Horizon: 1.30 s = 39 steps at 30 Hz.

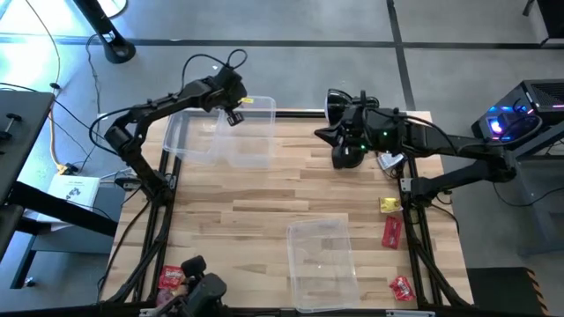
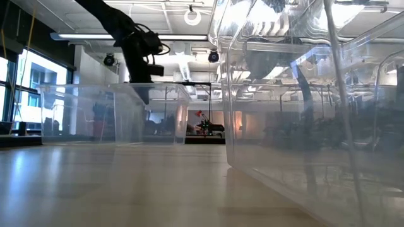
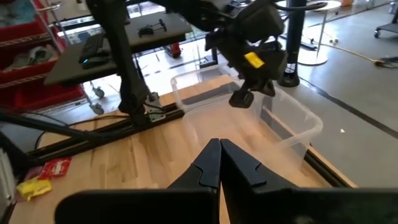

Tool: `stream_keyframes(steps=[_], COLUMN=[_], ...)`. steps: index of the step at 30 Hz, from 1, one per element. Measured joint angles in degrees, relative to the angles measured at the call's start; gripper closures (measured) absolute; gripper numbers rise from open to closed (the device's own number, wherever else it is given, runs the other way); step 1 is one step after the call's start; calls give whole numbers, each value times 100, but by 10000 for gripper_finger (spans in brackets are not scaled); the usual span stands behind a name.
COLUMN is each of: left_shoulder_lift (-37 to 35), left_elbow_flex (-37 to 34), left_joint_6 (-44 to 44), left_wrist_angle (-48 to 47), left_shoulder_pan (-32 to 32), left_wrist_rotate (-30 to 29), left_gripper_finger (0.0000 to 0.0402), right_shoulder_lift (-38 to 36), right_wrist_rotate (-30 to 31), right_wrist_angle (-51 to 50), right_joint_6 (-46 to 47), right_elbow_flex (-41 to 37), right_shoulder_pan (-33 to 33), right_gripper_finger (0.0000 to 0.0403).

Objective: Sort candy
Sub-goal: Move the middle transparent bin to the top left of the table, then move the bottom transparent bin to the top center of the table

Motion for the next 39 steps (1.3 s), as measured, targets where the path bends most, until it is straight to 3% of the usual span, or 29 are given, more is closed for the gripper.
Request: stream_keyframes(steps=[5, 11, 16, 18, 20, 23, 25, 32, 35, 39], left_shoulder_lift=[-2, -268, -688, -945, -1255, -1637, -1834, -2166, -2101, -1982], left_elbow_flex=[16, 97, 377, 435, 438, 441, 442, 442, 433, 433], left_joint_6=[8, -308, -627, -905, -1067, -1370, -1672, -2110, -2248, -2413], left_wrist_angle=[-411, -330, -54, -5, 86, 374, 533, 894, 1137, 1483], left_shoulder_pan=[155, 102, -84, -179, -257, -534, -839, -2091, -2468, -2773], left_wrist_rotate=[-304, -154, 80, 718, 2187, 4287, 4742, 4425, 4054, 4049], left_gripper_finger=[401, 401, 401, 401, 401, 401, 401, 401, 401, 401], right_shoulder_lift=[-2, -187, -565, -689, -702, -508, -302, 562, 924, 1566], right_wrist_rotate=[2, -34, -688, -1279, -1750, -1967, -2072, -2212, -1954, -1964], right_wrist_angle=[23, 577, 431, 240, -144, -886, -1286, -1843, -2065, -2249], right_joint_6=[-12, -207, 367, 844, 1391, 2284, 2842, 3598, 3327, 2881], right_elbow_flex=[1, 0, 0, 2, 6, -30, -109, -173, -173, -173], right_shoulder_pan=[107, 271, 408, 487, 710, 1331, 1843, 3132, 3160, 2915], right_gripper_finger=[403, 403, 403, 403, 403, 403, 403, 403, 403, 403])
